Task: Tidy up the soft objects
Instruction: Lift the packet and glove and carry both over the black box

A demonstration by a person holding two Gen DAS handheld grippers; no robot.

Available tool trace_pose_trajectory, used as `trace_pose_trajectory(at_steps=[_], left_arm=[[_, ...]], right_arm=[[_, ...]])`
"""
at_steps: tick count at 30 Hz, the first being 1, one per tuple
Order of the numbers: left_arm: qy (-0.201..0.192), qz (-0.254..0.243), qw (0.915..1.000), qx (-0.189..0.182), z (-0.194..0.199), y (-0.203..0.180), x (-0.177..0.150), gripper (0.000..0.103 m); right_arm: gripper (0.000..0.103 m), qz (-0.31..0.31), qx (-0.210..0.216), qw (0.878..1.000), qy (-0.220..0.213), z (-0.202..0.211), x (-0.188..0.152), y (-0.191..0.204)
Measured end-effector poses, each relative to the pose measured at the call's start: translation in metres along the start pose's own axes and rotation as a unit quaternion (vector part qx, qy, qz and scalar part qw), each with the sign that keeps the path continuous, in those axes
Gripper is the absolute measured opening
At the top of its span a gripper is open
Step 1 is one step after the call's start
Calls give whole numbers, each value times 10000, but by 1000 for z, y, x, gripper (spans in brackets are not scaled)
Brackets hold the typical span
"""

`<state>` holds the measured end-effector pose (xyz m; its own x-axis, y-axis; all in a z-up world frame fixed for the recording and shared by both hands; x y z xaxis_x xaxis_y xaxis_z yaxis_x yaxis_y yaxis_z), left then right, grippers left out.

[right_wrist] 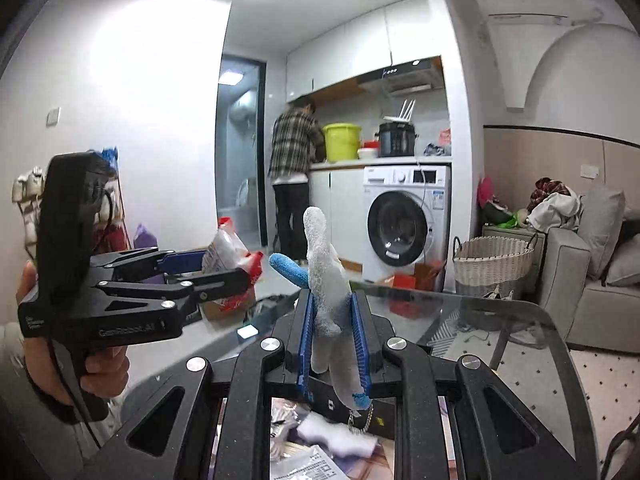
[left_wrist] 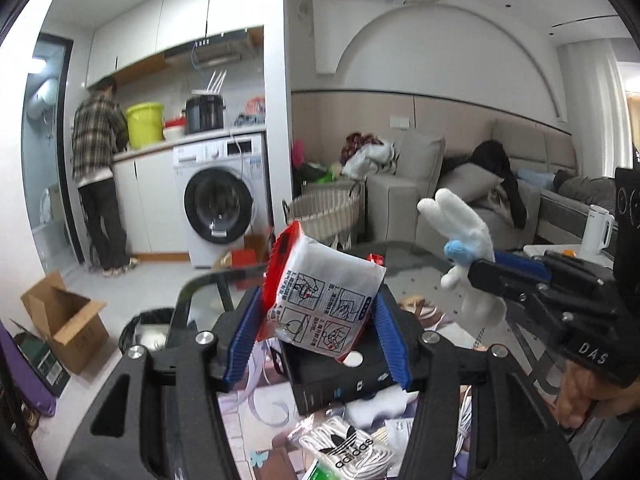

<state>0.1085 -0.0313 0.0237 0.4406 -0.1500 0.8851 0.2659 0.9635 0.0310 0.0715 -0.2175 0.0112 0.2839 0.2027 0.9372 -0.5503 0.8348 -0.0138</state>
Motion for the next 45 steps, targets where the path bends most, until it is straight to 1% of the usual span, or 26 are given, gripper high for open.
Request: trace_pose_trajectory(at_steps=[5,9,13,18,22,24,27,30,33,36,38,40,42,43,45], left_arm=[[-179,-80,9998,-57,9,0,0,55],[-87,-11,9999,-96,1,6,-3,55],[-49,19,10000,-70,-10,3,3,55],[37,242,9996,-149,-32,4,21,55],[-16,437,9990,-97,-48,11,38,55],[-46,619,9980,-134,-58,16,47,55],[-94,777,9968,-178,-69,23,53,55],[-161,873,9960,-131,-78,28,58,55],[-75,975,9951,-134,-88,31,59,55],[116,988,9950,-106,-100,32,56,55],[375,1054,9936,-151,-111,33,48,55],[662,1181,9905,-258,-123,34,40,55],[862,1245,9878,-367,-133,33,35,55],[1000,1228,9868,-342,-139,33,32,55],[1101,1219,9860,-292,-145,33,29,55]], right_arm=[[18,-15,-77,9999,-123,10,0,4],[18,3,-131,9997,-190,8,4,-1],[18,14,-188,9995,-238,11,3,3],[18,-12,-281,9993,-257,-2,11,3],[18,-34,-403,9988,-283,-19,26,-3],[18,-89,-472,9985,-254,-31,33,-6],[18,-168,-470,9985,-206,-43,38,-9],[18,-269,-424,9986,-160,-55,43,-12],[18,-274,-476,9984,-105,-66,45,-18],[18,-306,-556,9979,115,-79,42,-23],[18,-338,-595,9972,284,-87,37,-27],[18,-473,-579,9961,474,-95,31,-36],[18,-648,-573,9941,656,-102,26,-44],[18,-708,-577,9932,728,-105,23,-48],[18,-775,-602,9917,828,-110,19,-54]])
Point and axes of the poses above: each gripper's, at about its wrist camera, not at the fingertips, and z roughly against the way its jaws point, y to its left, x to its top, the point moved 9 cm from there along -z, roughly the way its jaws point, and after that the axes turned 9 degrees about y, right-handed, at the moved point
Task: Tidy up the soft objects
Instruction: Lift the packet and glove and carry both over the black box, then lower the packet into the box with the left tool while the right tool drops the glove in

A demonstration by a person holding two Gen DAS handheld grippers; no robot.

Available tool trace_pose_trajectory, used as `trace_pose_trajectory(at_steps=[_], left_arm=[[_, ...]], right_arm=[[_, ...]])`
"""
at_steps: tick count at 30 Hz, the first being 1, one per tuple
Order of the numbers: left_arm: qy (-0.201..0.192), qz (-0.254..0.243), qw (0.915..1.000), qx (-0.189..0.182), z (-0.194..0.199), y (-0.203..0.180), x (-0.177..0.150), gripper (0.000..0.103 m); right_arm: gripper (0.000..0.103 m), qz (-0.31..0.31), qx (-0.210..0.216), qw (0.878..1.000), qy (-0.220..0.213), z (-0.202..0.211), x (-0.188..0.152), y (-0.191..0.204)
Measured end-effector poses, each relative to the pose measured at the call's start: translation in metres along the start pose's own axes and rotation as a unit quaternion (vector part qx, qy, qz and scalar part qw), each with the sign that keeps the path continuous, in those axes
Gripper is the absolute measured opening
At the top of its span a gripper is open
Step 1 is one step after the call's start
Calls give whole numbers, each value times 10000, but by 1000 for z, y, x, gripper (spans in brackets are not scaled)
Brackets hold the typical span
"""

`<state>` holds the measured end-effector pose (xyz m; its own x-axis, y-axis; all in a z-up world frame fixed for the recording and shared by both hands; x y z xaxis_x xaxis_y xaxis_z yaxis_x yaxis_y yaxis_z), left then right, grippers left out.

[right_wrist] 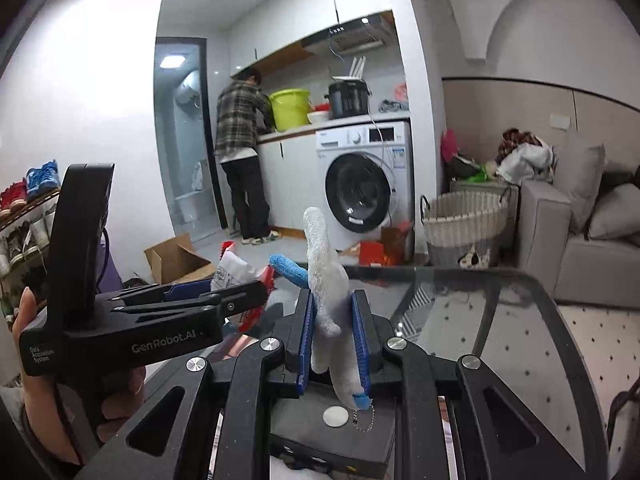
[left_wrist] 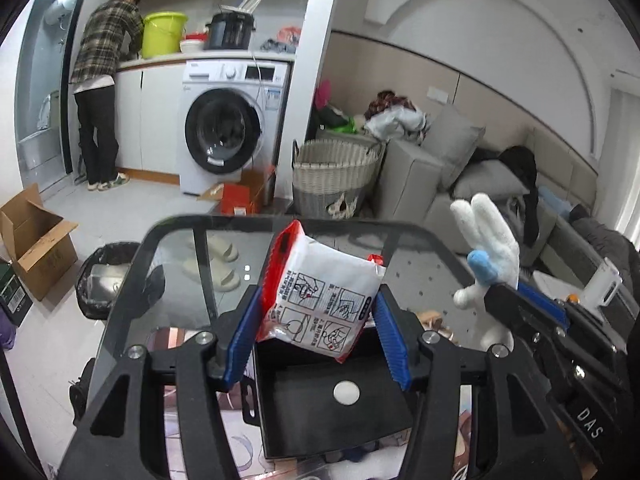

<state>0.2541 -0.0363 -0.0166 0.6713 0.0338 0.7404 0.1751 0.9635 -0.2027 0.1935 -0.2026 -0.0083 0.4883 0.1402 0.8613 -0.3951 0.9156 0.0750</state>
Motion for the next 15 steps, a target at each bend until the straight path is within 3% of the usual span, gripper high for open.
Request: trace_pose_trajectory(at_steps=[6,9,15], left_arm=[[457,20,9989,102,-20,-2,-15,55],[717,71,9973,146,-31,2,-24,55],[1161,178,9930,113,-45,4,-40,55]], right_arm=[[18,-314,216,9984,409,-24,-13,-13],[18,-642,594,9930,788,-44,-25,-18],[18,-765,509,9901,1064,-62,-35,-30]])
Point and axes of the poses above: each gripper's, at about its wrist camera, not at the fingertips, and z roughly against the way its jaws point, y to its left, x to its top, the point moved 9 cm from there along -z, roughly the way its jaws point, and after that the axes turned 9 degrees about y, right-handed, at the moved point
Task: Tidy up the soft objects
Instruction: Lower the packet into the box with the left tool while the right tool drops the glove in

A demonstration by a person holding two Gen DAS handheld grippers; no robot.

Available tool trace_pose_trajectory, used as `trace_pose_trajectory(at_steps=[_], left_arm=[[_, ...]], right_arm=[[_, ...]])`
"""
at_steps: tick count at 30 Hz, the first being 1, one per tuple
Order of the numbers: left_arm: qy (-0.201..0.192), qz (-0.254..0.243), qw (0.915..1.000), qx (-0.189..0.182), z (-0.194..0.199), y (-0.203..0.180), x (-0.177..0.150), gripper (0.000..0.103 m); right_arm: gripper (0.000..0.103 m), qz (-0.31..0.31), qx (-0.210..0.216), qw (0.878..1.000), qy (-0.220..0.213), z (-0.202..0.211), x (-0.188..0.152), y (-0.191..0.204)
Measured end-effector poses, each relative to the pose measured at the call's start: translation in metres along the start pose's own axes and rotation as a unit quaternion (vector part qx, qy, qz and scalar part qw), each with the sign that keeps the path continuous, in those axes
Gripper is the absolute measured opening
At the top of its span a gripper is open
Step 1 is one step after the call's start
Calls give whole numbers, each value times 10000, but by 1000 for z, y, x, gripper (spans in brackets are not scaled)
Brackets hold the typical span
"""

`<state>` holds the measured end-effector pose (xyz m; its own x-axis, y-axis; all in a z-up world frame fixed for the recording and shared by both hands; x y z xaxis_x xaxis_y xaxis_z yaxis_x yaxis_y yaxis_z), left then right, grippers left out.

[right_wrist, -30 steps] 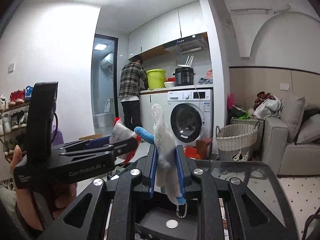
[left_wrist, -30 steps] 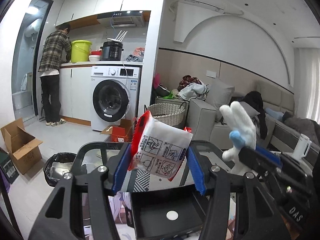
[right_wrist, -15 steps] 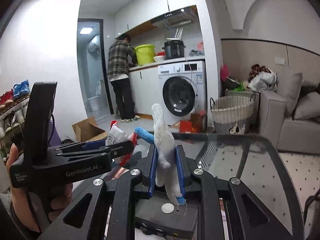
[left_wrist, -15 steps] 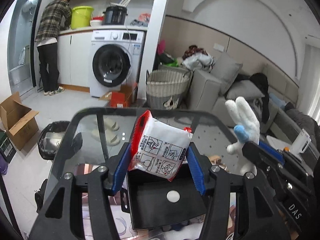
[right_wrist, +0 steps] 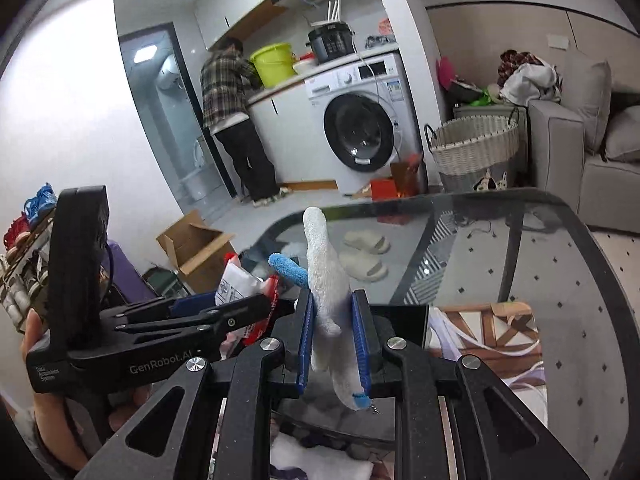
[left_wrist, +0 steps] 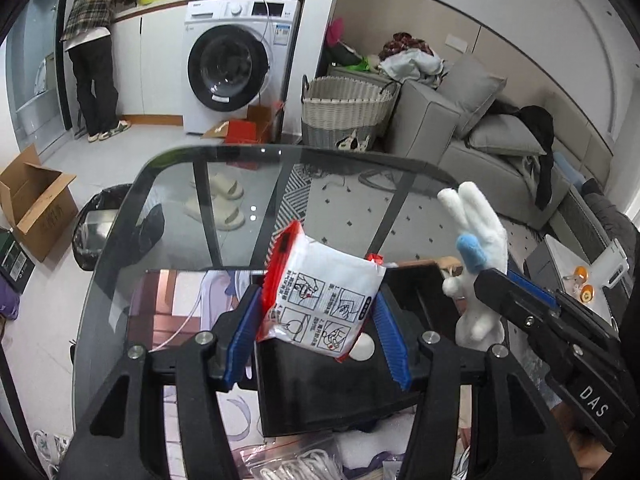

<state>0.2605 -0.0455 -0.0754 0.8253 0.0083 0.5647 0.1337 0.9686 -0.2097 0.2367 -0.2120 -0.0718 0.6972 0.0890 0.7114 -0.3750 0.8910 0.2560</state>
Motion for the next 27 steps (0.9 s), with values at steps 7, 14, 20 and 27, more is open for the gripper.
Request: trace_pose_trajectory(at_steps=[7,14,20,27], left_arm=[[411,-225,9988,103,-12,-10,-14,55],[749,-326,9966,62,-23,-17,-24,57],[1035,-323,9941,67,-33,-19,-34,57],[1109,-356,9931,112,-37,-20,-37,59]], right_arm=[[18,109,-71,9986,510,-25,-17,-2],[18,-6,-192,9958,896,-43,-33,-12],[19,-50,-277,9933,1119,-50,-41,-17],[19,-80,-393,9914,1242,-53,-44,-19]])
Point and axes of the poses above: each gripper's, at about its wrist camera, not at the fingertips, and z roughly against the way its jaws point, y to its left, x to its top, the point moved 9 cm from there along -z, roughly the way its jaws point, and after that the axes turned 9 degrees about y, right-handed, at the moved point
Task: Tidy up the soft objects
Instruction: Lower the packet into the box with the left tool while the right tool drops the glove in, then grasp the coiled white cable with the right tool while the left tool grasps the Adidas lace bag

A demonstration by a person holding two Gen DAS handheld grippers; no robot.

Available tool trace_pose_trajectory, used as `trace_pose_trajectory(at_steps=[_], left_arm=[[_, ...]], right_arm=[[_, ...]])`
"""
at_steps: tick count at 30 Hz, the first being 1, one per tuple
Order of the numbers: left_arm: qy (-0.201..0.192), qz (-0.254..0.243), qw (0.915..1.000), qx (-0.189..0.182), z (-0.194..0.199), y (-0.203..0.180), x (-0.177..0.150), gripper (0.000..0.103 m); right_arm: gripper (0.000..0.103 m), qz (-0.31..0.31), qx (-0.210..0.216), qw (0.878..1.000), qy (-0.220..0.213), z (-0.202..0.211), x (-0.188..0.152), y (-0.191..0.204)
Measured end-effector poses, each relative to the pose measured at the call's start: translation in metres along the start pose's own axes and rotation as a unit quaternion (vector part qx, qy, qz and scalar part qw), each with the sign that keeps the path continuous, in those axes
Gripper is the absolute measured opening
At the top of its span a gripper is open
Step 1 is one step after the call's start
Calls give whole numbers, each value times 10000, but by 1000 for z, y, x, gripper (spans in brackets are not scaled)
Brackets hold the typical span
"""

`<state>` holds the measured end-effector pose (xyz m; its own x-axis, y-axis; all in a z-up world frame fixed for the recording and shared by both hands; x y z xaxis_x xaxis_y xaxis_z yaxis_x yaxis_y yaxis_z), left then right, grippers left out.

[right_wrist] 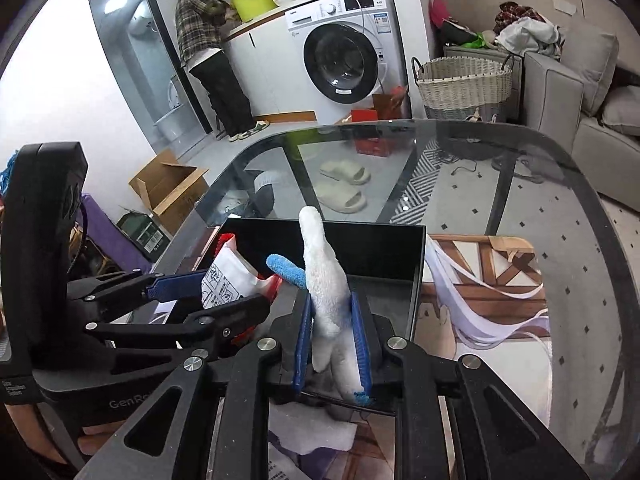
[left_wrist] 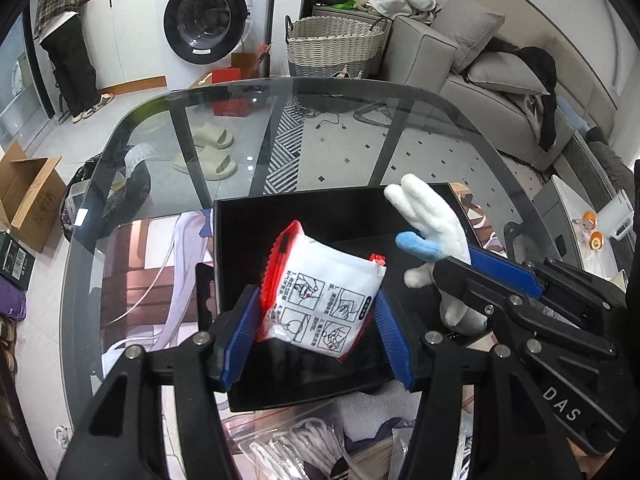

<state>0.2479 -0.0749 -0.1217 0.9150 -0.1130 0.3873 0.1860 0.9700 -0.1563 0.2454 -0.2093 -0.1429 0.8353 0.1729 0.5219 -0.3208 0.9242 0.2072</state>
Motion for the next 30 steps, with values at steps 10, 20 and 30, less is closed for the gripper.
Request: trace_pose_trajectory(at_steps=[10,20,30], left_arm=[[-32,-22,10000,15,3,1,-1,62],[-130,-156,9997,-137,24,-2,-7,79],[-148,-424,9985,-309,53,-1,-51,87]], right_arm=[[21,-75,-85,9999,38,1,1,-6],[21,136,-71,9997,-166,25,-2,4],[47,463,394,9977,297,63,-58,21]])
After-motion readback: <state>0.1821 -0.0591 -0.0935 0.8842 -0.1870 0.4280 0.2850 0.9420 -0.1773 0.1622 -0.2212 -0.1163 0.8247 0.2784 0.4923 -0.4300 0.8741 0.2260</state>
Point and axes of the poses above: each gripper's, at about its wrist camera, not at the fingertips, and z roughly against the way its jaws point, y to its left, x to its top, the point moved 9 cm from there along -z, roughly the way its jaws point, and after that the axes turned 9 degrees about y, right-handed, at the moved point
